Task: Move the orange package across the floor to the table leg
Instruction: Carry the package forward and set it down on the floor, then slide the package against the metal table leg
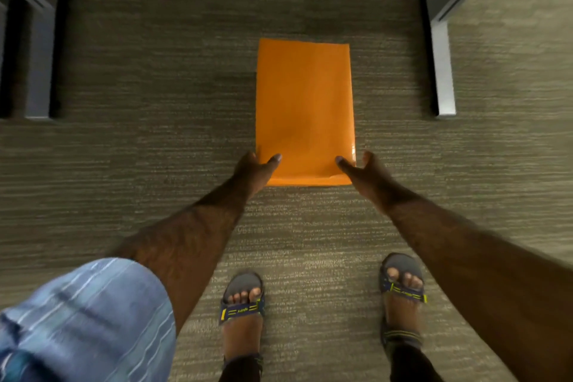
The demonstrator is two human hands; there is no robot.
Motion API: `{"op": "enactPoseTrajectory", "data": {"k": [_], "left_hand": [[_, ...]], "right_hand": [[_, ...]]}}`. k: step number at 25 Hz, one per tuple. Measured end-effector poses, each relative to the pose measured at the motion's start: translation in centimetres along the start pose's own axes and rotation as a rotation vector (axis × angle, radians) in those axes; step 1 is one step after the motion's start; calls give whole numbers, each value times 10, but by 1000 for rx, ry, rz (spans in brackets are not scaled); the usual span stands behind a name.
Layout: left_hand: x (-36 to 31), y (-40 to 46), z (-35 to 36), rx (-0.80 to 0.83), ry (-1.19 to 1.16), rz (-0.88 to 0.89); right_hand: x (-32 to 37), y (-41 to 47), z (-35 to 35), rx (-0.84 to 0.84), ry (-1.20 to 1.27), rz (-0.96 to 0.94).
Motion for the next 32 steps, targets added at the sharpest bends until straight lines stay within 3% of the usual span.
{"op": "enactPoseTrajectory", "data": {"k": [9,12,16,23,32], "left_hand": [[23,28,25,-104,-114,-75],[28,33,34,-116,-271,-119],[21,36,46,-187,-319,-89],[-19,31,84,-175,-303,-58],[-133,85,154,-65,-242,93]], "right_hand": [[-22,68,2,85,-155,90],[-30,78,16,167,-86,65],[-32,82,11,113,1,45],[-44,89,-49,25,173,17],[-46,123,-168,-120,250,-8]]}}
Point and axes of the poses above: each hand's wrist, its own y-axis towards the middle knuckle, its own z-axis out of the palm, x = y × z, the point moved 8 cm from there along y, towards the middle knuckle, and after that the axes turned 13 degrees about z, right-handed, at the moved point
